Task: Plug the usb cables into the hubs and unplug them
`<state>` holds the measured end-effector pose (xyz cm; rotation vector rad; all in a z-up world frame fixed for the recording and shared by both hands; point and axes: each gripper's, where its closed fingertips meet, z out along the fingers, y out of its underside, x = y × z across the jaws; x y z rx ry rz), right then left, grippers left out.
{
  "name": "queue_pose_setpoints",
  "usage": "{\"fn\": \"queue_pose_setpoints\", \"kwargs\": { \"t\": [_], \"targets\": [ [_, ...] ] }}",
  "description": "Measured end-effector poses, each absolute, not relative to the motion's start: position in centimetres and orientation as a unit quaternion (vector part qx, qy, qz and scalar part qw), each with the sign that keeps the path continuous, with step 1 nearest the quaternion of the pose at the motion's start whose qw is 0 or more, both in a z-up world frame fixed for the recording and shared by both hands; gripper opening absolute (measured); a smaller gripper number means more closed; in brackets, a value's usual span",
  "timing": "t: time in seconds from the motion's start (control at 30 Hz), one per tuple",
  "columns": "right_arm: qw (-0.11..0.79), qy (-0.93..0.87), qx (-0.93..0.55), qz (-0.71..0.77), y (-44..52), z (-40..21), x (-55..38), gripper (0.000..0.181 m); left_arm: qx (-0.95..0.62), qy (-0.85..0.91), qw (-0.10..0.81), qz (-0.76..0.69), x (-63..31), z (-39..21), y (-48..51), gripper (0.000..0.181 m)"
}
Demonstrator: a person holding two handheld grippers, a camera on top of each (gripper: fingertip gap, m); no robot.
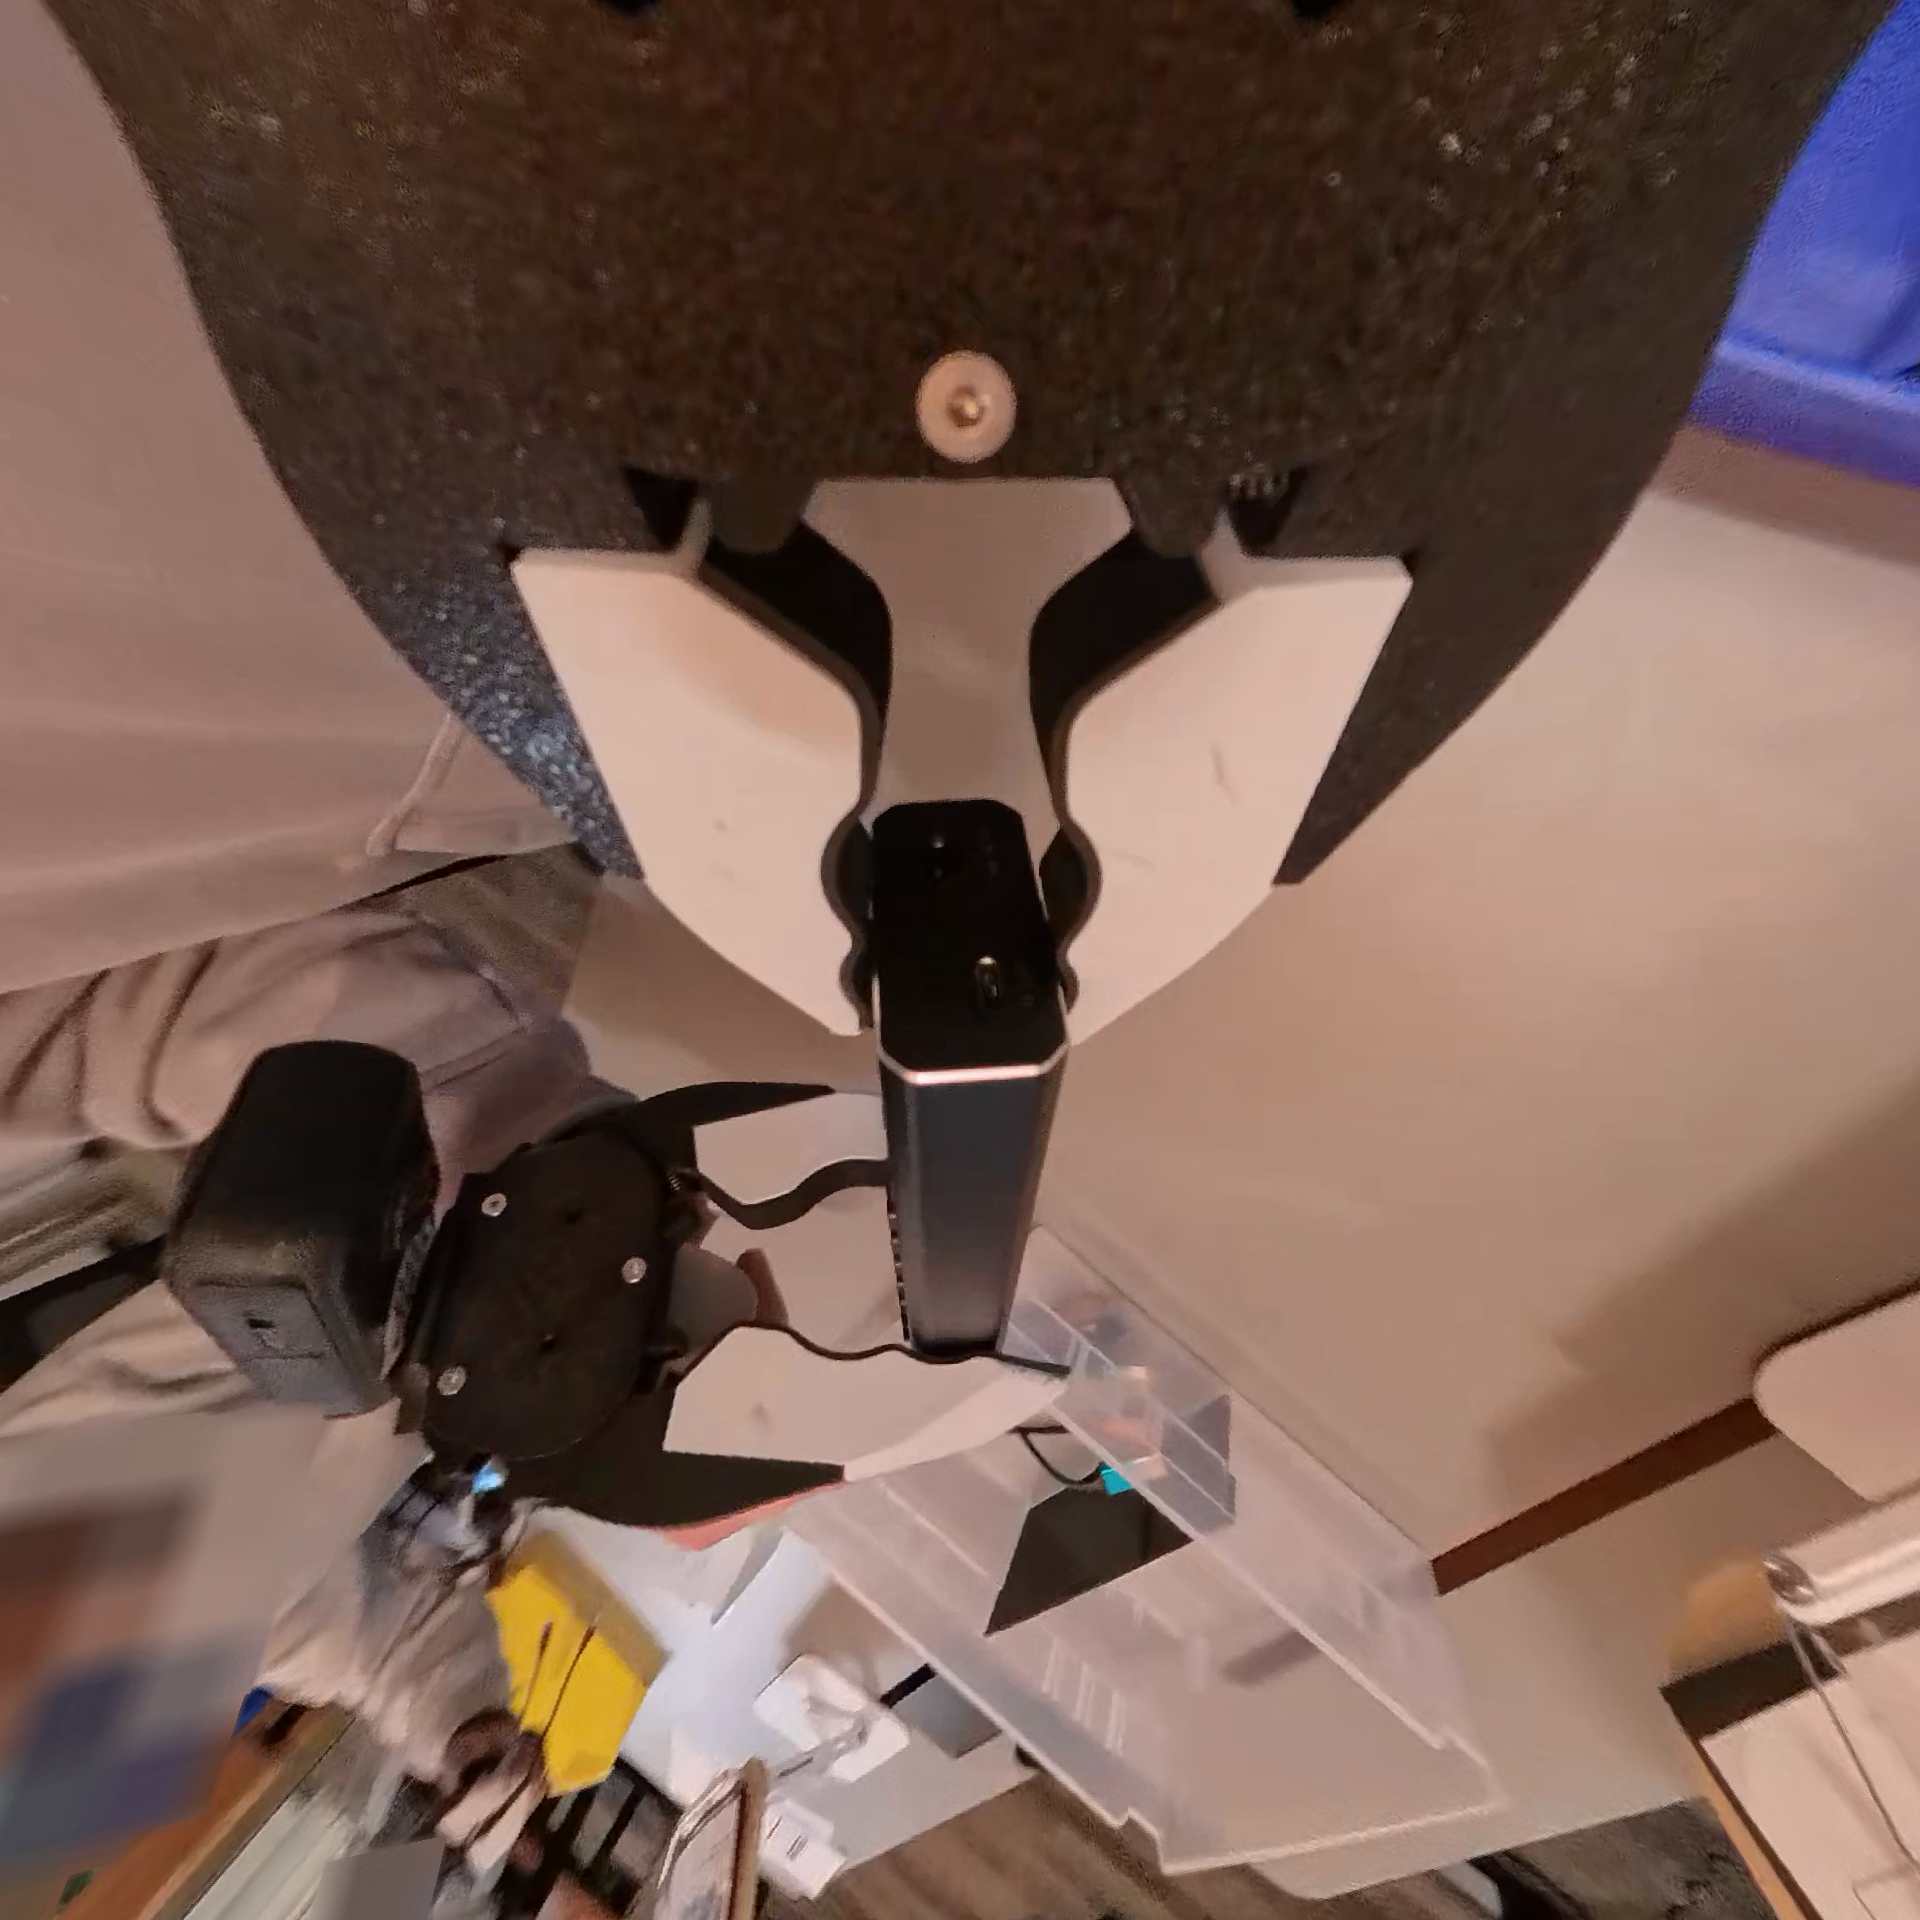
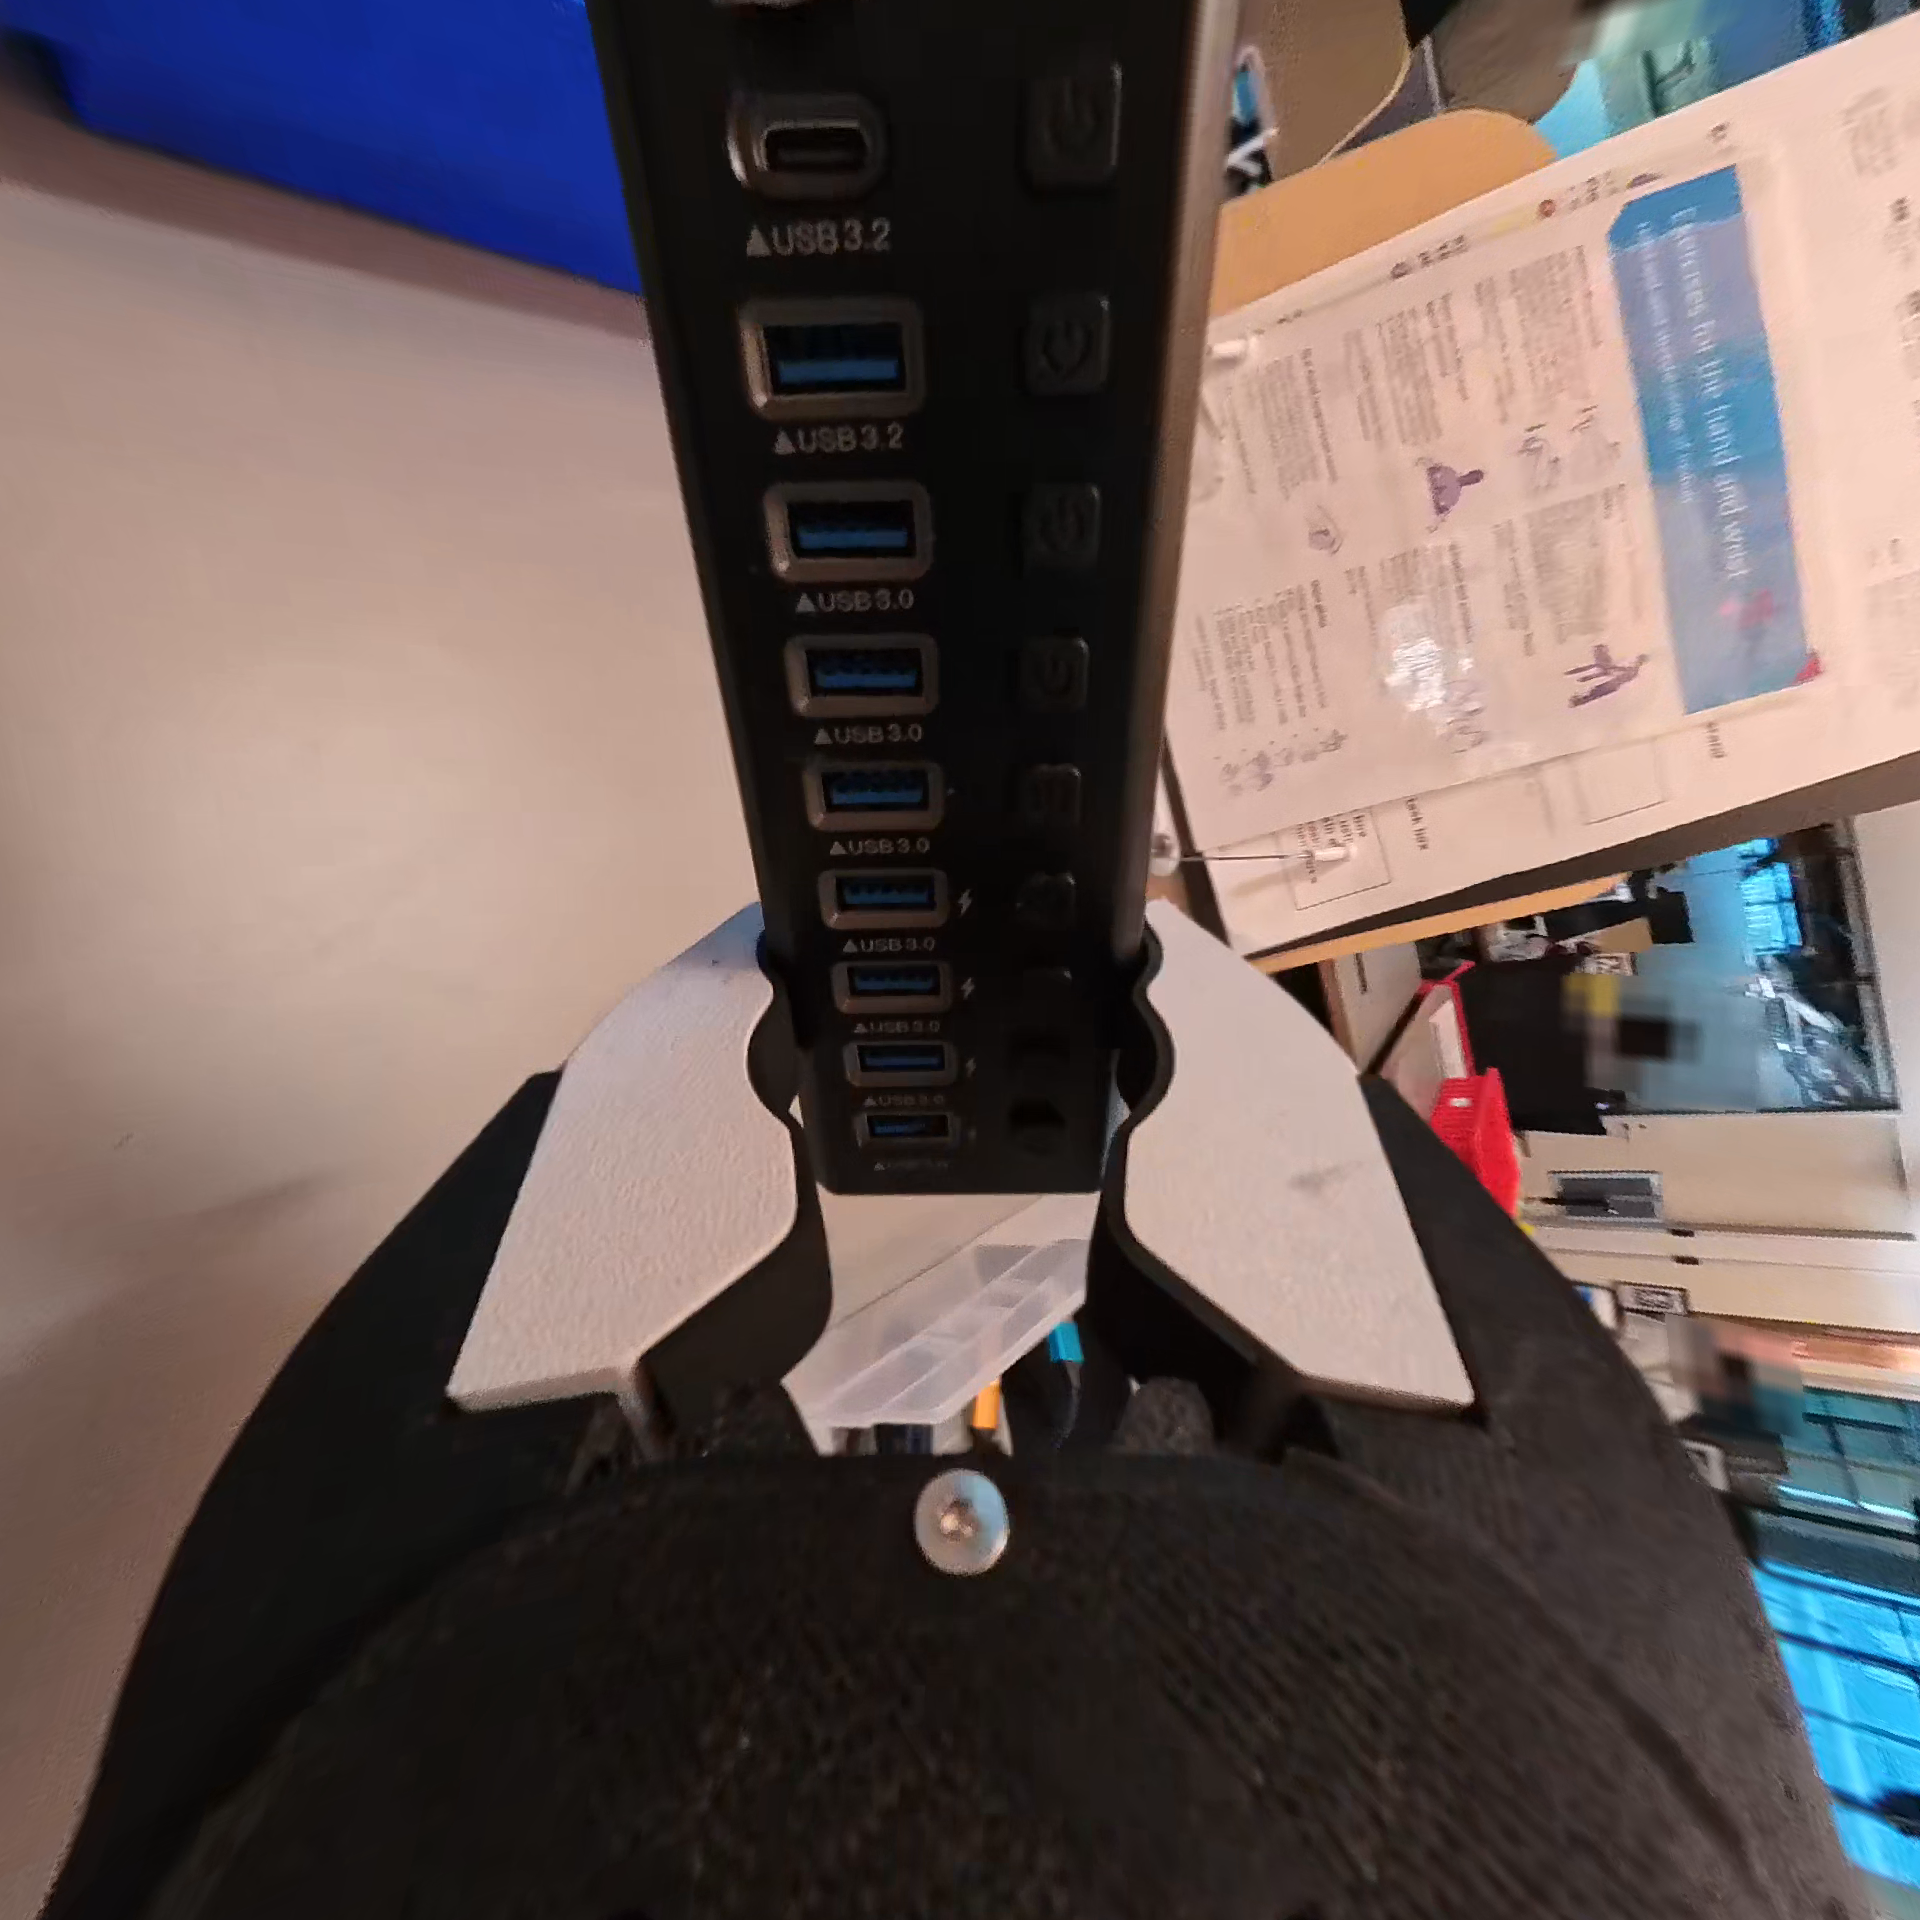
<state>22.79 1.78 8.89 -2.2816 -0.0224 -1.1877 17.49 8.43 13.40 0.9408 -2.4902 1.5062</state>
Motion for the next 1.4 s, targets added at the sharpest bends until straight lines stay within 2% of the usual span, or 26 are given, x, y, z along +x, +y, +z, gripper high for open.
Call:
{"fn": "queue_pose_setpoints", "kwargs": {
  "t": [0.03,0.2,0.27,0.3,0.47,0.57,0.63,0.73,0.97,1.17,1.23,1.4],
  "targets": [
    [0.289,-0.009,-0.856,-0.43,1.8,8.5,22.6,0.06,0.304,-0.803,0.052,0.509,17.6,13.1,8.4,0.028],
    [0.379,-0.007,-0.877,-0.295,2.4,7.1,20.1,0.068,0.288,-0.746,0.122,0.588,17.5,13.0,8.2,0.027],
    [0.39,0.002,-0.88,-0.273,2.2,7.2,19.8,0.074,0.313,-0.725,0.14,0.598,17.9,12.6,8.1,0.027],
    [0.379,0.007,-0.88,-0.287,1.9,7.5,20.2,0.08,0.331,-0.716,0.146,0.598,18.2,12.4,8.1,0.027],
    [0.305,0.016,-0.892,-0.333,2.7,7.5,21.1,0.085,0.397,-0.697,0.126,0.584,19.8,10.9,7.0,0.027],
    [0.276,0.032,-0.907,-0.316,3.5,6.3,21.6,0.088,0.418,-0.67,0.146,0.596,20.0,10.7,6.2,0.027],
    [0.287,0.038,-0.909,-0.3,4.2,5.9,21.5,0.087,0.43,-0.645,0.163,0.611,20.3,11.0,5.9,0.027],
    [0.319,0.059,-0.895,-0.306,4.5,7.1,21.5,0.062,0.446,-0.629,0.167,0.615,20.4,10.5,6.1,0.027],
    [0.338,0.06,-0.906,-0.248,4.5,6.1,20.9,0.061,0.459,-0.611,0.192,0.615,20.0,9.3,5.9,0.028],
    [0.325,0.03,-0.905,-0.273,4.0,6.8,20.9,0.062,0.418,-0.652,0.118,0.621,19.7,10.2,5.4,0.028],
    [0.305,0.021,-0.905,-0.296,3.0,7.7,21.8,0.061,0.404,-0.656,0.088,0.631,19.9,11.0,5.6,0.041],
    [0.258,0.028,-0.911,-0.322,-4.2,12.2,27.5,0.061,0.363,-0.67,0.002,0.647,19.4,12.9,7.5,0.042]
  ]
}}
